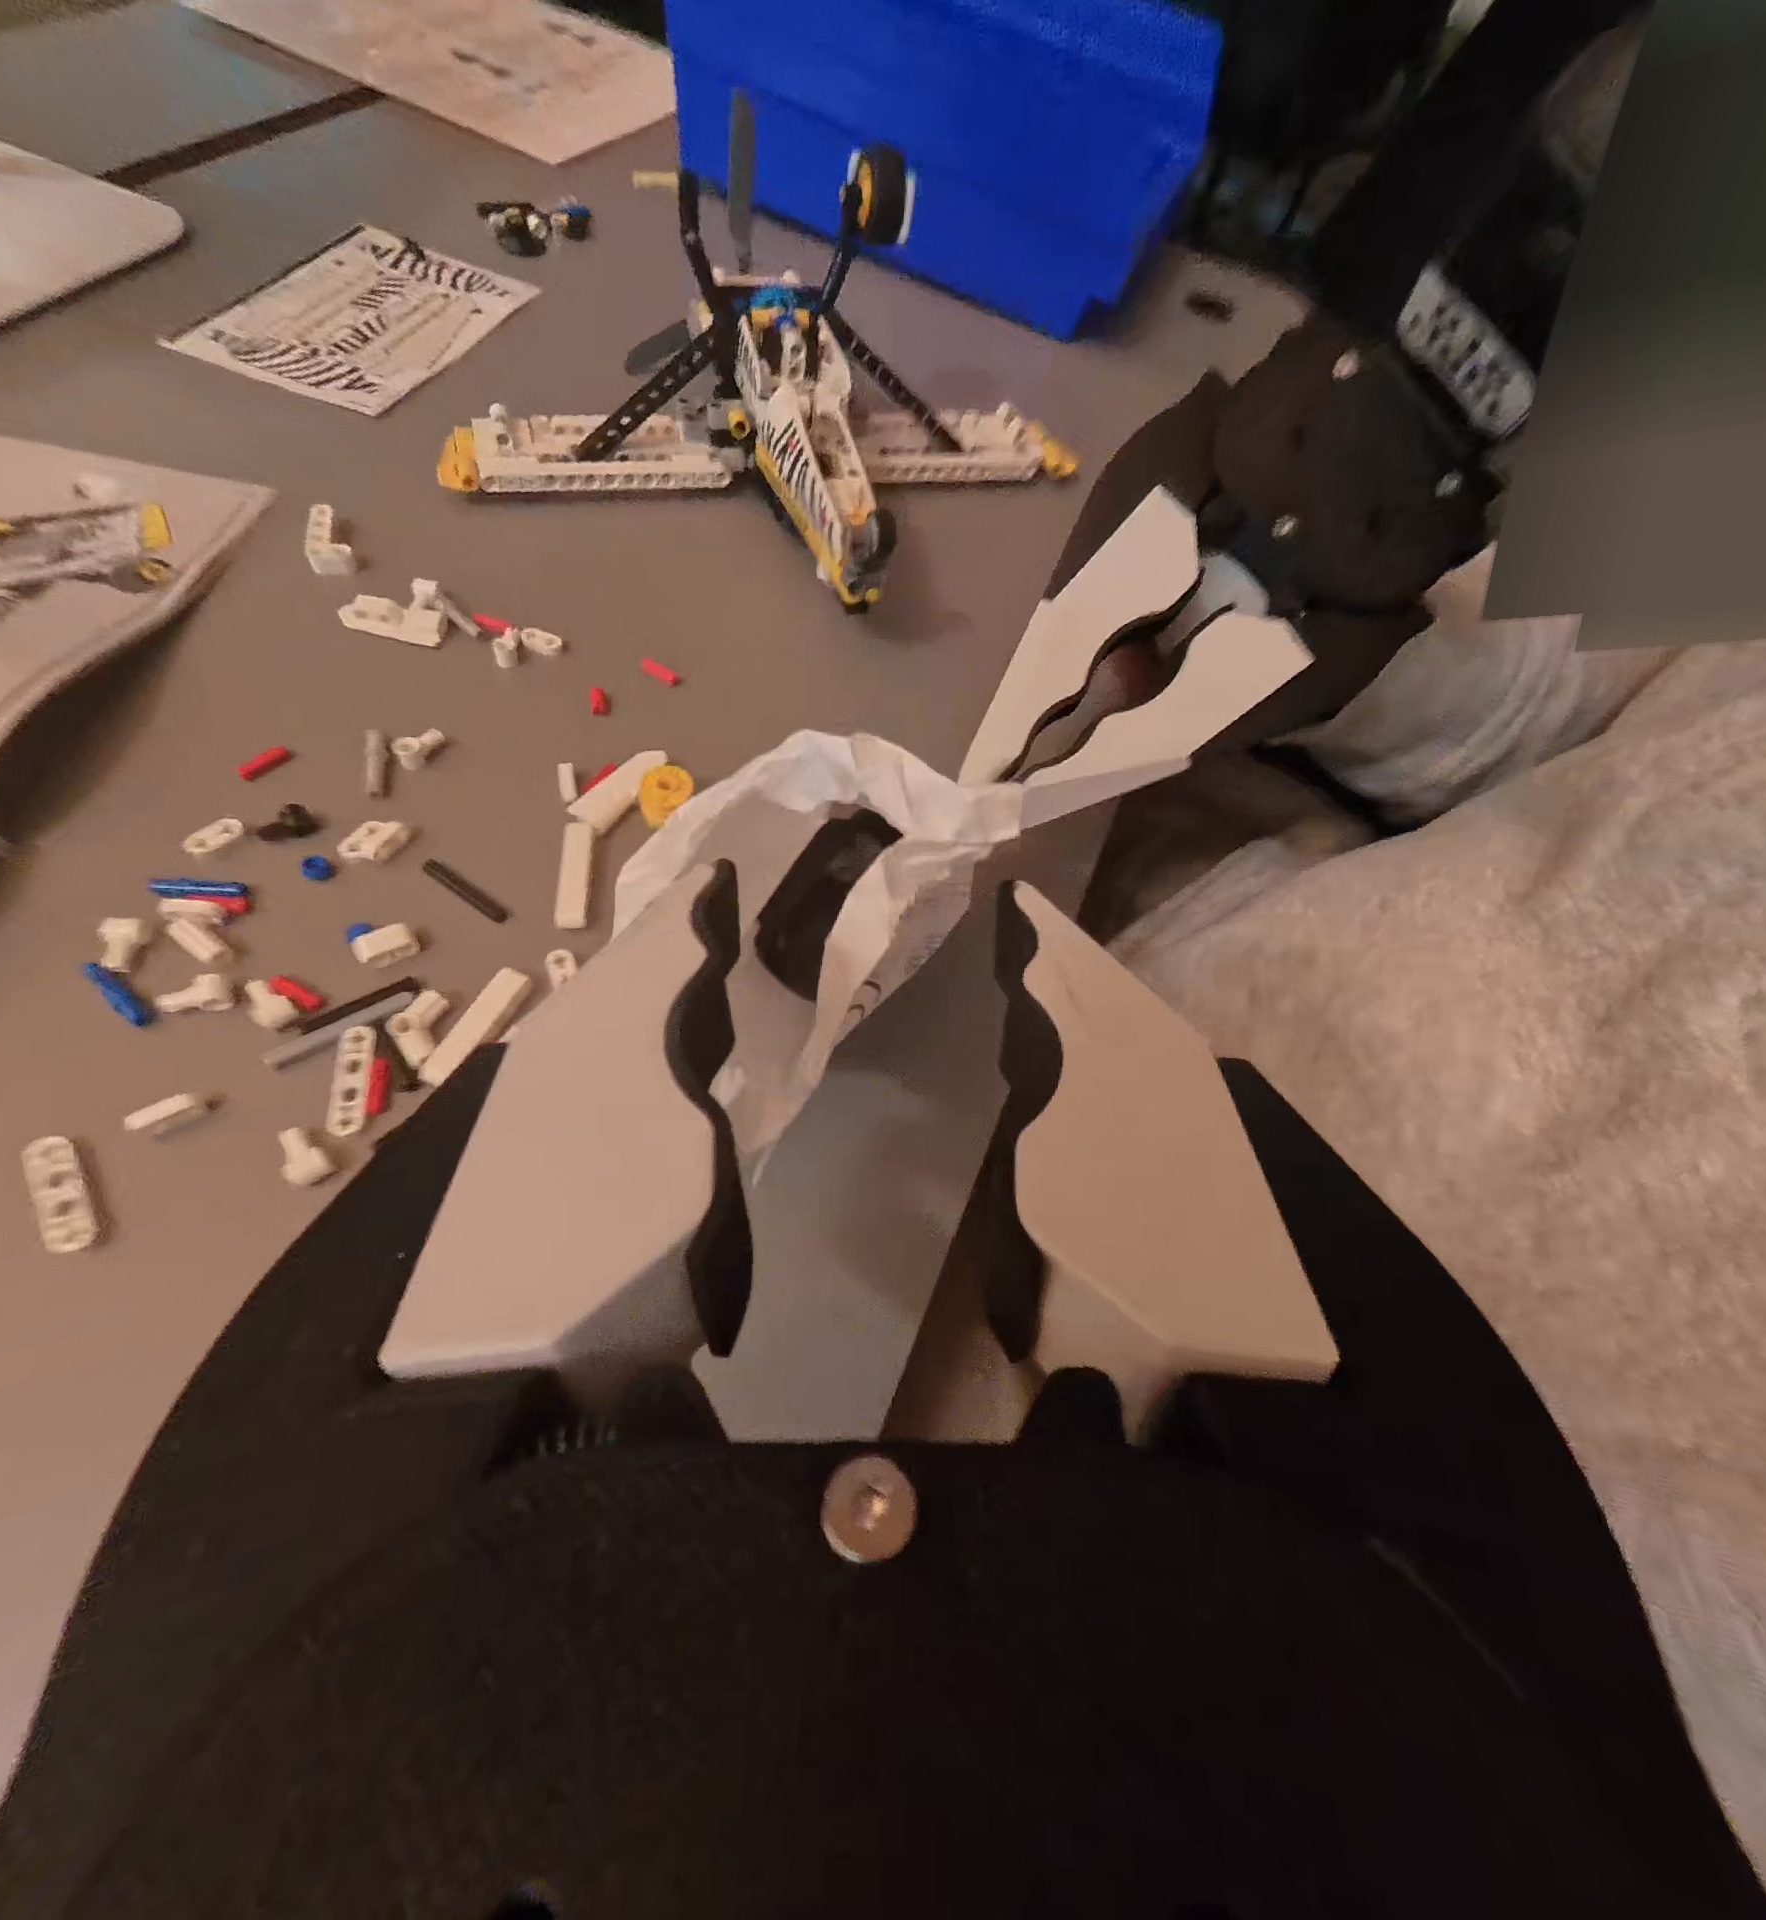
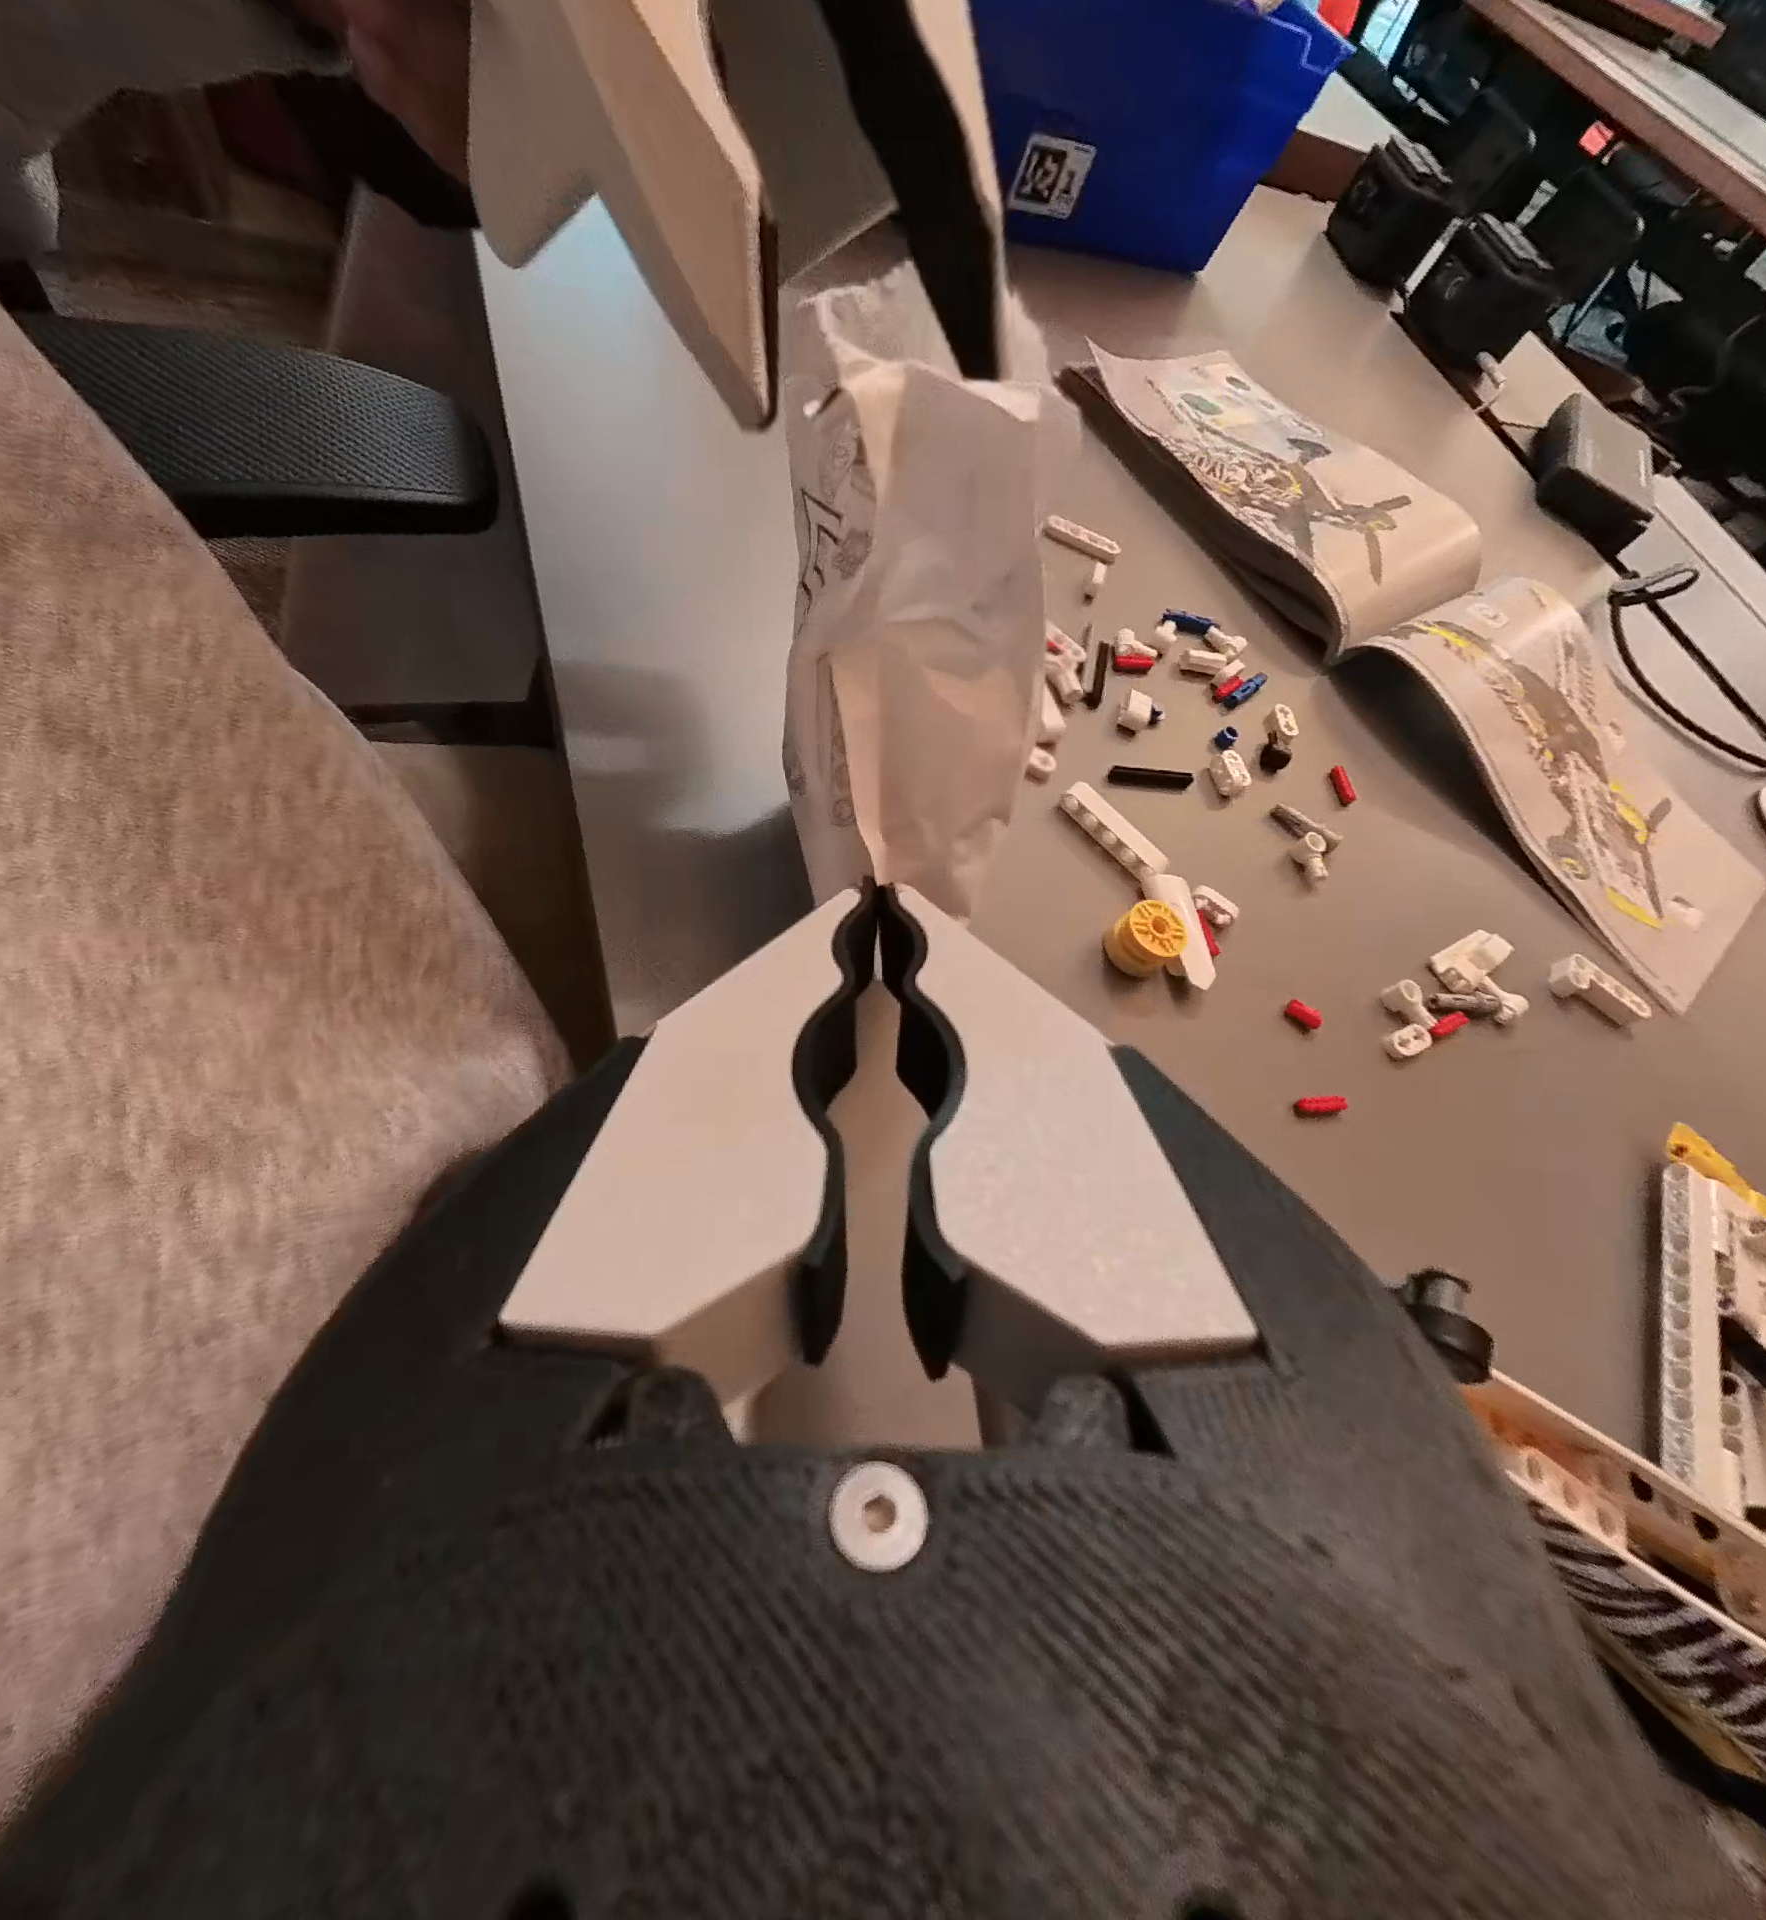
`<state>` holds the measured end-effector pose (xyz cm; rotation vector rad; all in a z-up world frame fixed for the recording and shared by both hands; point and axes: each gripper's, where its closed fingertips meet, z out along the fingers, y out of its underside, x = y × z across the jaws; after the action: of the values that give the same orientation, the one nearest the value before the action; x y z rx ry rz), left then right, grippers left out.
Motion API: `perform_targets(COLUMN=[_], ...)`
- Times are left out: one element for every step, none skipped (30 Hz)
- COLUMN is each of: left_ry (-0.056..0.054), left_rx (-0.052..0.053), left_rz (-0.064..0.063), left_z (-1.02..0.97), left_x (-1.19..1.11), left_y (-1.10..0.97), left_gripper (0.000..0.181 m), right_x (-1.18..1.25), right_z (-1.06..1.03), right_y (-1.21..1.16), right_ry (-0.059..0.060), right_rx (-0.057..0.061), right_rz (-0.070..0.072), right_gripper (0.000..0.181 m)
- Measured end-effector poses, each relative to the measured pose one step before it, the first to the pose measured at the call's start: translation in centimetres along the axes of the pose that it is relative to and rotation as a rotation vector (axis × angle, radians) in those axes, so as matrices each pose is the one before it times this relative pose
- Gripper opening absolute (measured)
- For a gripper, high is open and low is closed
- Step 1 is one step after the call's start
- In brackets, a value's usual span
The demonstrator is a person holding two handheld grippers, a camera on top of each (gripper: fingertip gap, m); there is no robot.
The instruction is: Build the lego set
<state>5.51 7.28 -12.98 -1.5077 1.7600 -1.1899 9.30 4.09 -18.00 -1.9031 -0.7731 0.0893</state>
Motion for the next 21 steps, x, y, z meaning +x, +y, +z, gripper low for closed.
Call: perform_targets(left_ry=[-0.0459, -0.0497, -0.04, -0.0269, -0.0254, -0.0216, -0.0081, 0.0259, 0.0577, 0.0598, 0.0439, 0.01, 0.0083, 0.0093, 0.0213, 0.0281, 0.0293, 0.0117, 0.0103, 0.0096, 0.0118], left_rx=[-0.0457, -0.0596, -0.0624, -0.059, -0.0452, -0.0343, -0.0212, -0.0026, 0.017, 0.025, 0.014, 0.0028, -0.0029, -0.0057, -0.0041, 0.0113, 0.0367, 0.0341, 0.0366, 0.0361, 0.0367], left_rz=[0.0547, 0.0673, 0.0727, 0.0735, 0.0645, 0.0503, 0.0305, 0.0089, -0.0082, -0.0148, -0.0168, -0.016, -0.0117, -0.0162, -0.0179, -0.0173, -0.0134, -0.0161, -0.0162, -0.0178, -0.021], left_z=[0.213, 0.354, 0.465, 0.495, 0.457, 0.307, 0.13, -0.031, -0.125, -0.136, -0.091, -0.017, 0.036, 0.077, 0.082, 0.01, -0.103, -0.158, -0.216, -0.242, -0.219], left_x=[-0.167, -0.237, -0.123, 0.042, 0.01, -0.012, 0.04, 0.432, 0.83, 0.82, 0.543, -0.002, -0.031, -0.015, 0.192, 0.356, 0.434, 0.109, 0.036, -0.036, -0.045], left_y=[0.347, 0.601, 0.689, 0.68, 0.476, 0.282, 0.029, -0.268, -0.58, -0.666, -0.459, -0.23, -0.053, 0.053, 0.035, -0.185, -0.503, -0.437, -0.397, -0.308, -0.278], left_gripper=[0.051, 0.052, 0.051, 0.05, 0.046, 0.044, 0.042, 0.038, 0.033, 0.035, 0.031, 0.028, 0.027, 0.023, 0.018, 0.007, 0.002, 0.0, 0.0, 0.0, 0.0], right_x=[-0.159, -0.078, -0.044, -0.052, -0.045, -0.012, 0.034, 0.027, -0.07, -0.055, -0.043, -0.059, -0.011, 0.0, 0.081, 0.151, 0.074, -0.001, -0.004, 0.101, 0.105], right_z=[0.032, 0.054, 0.068, 0.066, 0.041, 0.008, -0.015, -0.038, -0.044, -0.017, 0.004, 0.009, 0.019, 0.003, -0.007, -0.051, -0.102, -0.156, -0.171, -0.195, -0.201], right_y=[-0.147, -0.091, -0.081, -0.085, -0.084, -0.033, 0.008, -0.029, -0.099, -0.063, 0.047, 0.061, 0.073, 0.088, 0.147, 0.108, 0.036, -0.123, -0.185, -0.27, -0.274], right_ry=[-0.0052, -0.001, 0.0003, -0.0014, -0.0024, 0.001, 0.0051, 0.0046, -0.0016, -0.0014, -0.0009, -0.0027, -0.0005, -0.0013, 0.0013, 0.0046, -0.0046, -0.0158, -0.0213, -0.0202, -0.0235], right_rx=[0.0056, 0.0047, 0.0049, 0.0059, 0.0049, 0.0016, -0.0021, 0.0004, 0.0043, 0.0012, -0.0042, -0.003, -0.0011, -0.0004, -0.0024, 0.0001, 0.0059, 0.0147, 0.0214, 0.0305, 0.0335], right_rz=[-0.004, -0.0071, -0.006, -0.0008, 0.0018, -0.0013, -0.0038, -0.003, -0.0007, 0.0, -0.0031, -0.0019, 0.001, 0.0035, 0.0057, 0.0073, 0.0142, 0.0293, 0.0398, 0.0484, 0.0478], right_gripper=[0.0, 0.0, 0.0, 0.0, 0.0, 0.0, 0.0, 0.0, 0.0, 0.0, 0.0, 0.0, 0.0, 0.0, 0.0, 0.0, 0.0, 0.0, 0.0, 0.0, 0.0])
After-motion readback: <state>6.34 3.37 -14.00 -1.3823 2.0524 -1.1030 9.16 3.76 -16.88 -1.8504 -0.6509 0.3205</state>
